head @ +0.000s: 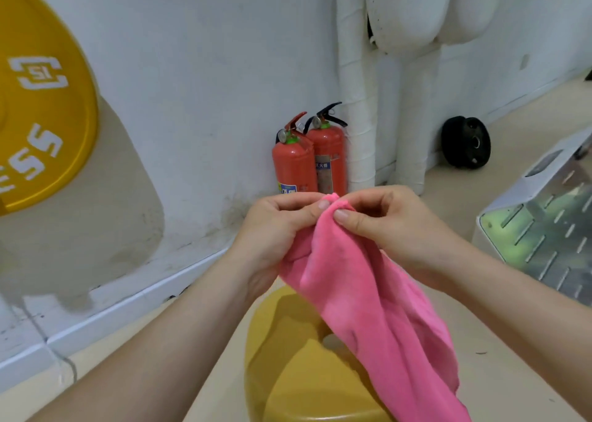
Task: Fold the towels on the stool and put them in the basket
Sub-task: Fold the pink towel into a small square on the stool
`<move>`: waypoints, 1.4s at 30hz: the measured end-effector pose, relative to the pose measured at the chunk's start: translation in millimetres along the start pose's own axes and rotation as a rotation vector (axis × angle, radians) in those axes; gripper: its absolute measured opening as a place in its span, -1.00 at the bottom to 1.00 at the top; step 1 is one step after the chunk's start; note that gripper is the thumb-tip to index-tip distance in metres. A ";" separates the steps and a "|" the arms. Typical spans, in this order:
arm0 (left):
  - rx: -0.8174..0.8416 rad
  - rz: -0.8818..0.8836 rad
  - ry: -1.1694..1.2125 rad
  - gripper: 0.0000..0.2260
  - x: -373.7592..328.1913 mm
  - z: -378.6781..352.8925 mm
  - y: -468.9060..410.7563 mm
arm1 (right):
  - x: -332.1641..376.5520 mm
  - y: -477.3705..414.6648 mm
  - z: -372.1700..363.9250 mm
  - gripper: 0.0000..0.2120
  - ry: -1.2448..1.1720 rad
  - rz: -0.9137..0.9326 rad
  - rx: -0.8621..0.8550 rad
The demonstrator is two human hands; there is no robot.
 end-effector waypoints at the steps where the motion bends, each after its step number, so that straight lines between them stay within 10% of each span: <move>1: 0.031 0.005 -0.012 -0.89 -6.2 -6.0 -0.2 | 4.0 0.7 6.0 -0.93 -0.015 0.019 -0.049; 17: 0.099 -0.133 -0.065 -0.86 -41.1 -45.5 21.6 | 18.5 16.4 38.8 -0.81 -0.374 -0.036 -0.193; 23: -0.076 -0.595 -0.547 -0.88 -84.4 -44.8 36.1 | 23.8 18.5 55.8 -0.82 -0.533 -0.042 -0.270; 27: 0.098 -0.463 -0.851 -0.70 -63.9 -49.0 25.1 | 31.6 19.0 61.6 -0.84 -0.623 -0.033 -0.262; 36: -0.042 -0.466 -0.886 -0.62 -75.0 -2.6 20.8 | 31.0 24.7 110.3 -0.78 -0.112 0.060 -0.496; 42: -0.058 -0.678 -0.640 -0.40 -113.7 3.5 39.3 | 38.4 16.4 100.9 -0.85 0.041 -0.091 -0.266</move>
Point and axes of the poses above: each hand's wrist, its own y-axis away from the middle knuckle, its own z-axis out of the back of the hand, x = y × z, the point moved 9 cm from there along -y, towards the middle knuckle, and after that the axes turned 3 degrees about z, right-handed, at the moved point
